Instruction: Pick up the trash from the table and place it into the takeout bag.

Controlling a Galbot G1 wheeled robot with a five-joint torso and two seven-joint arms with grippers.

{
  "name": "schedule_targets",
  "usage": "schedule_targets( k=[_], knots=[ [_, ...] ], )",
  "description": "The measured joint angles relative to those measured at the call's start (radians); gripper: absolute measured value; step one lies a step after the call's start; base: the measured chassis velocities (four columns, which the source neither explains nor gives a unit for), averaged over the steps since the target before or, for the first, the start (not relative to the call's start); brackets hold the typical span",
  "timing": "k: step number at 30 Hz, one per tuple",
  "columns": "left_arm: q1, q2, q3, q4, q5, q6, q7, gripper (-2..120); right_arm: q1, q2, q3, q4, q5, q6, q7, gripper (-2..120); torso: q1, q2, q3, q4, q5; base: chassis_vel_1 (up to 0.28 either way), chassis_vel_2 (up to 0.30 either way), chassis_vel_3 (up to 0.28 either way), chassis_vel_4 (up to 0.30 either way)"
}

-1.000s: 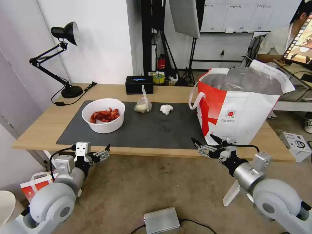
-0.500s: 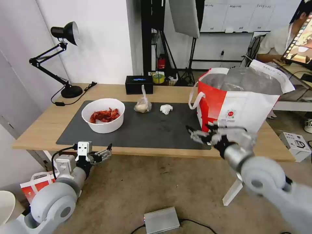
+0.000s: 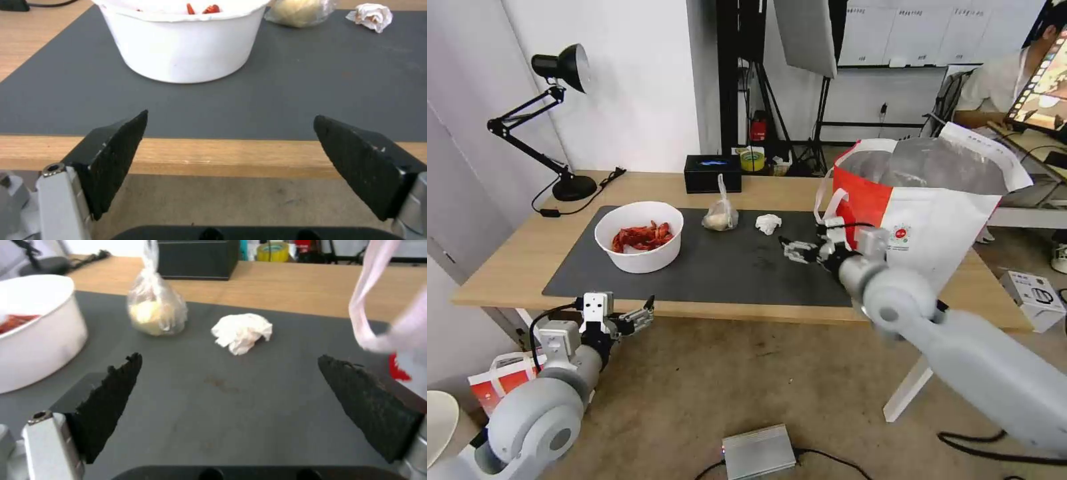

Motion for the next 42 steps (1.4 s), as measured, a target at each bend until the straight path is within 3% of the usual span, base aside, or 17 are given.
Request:
schedule_targets(
  k=[13,28,42],
  knots=[
    [-0.007,-0.010,0.013,0.006,0.007,0.001,-0.002,100,0.173,0.179,-0.132,-0.211,-0.040,-0.086,0.148,100,0.000,0.000,0.000,0.0001,0.0002,0.000,0.000,0.000,0.000],
    [-0.006,-0.032,0.032,0.012,0.028,0.001,0.000,100,0.247,0.301,-0.125,-0.360,-0.018,-0.119,0.253,100,0.000,0.000,0.000,-0.0001,0.0002,0.000,0.000,0.000,0.000],
    [-0.009,-0.024,0.023,0.010,0.024,0.000,-0.001,100,0.288,0.375,-0.118,-0.425,0.034,-0.157,0.340,100,0.000,0.000,0.000,-0.0001,0.0002,0.000,0.000,0.000,0.000]
  ],
)
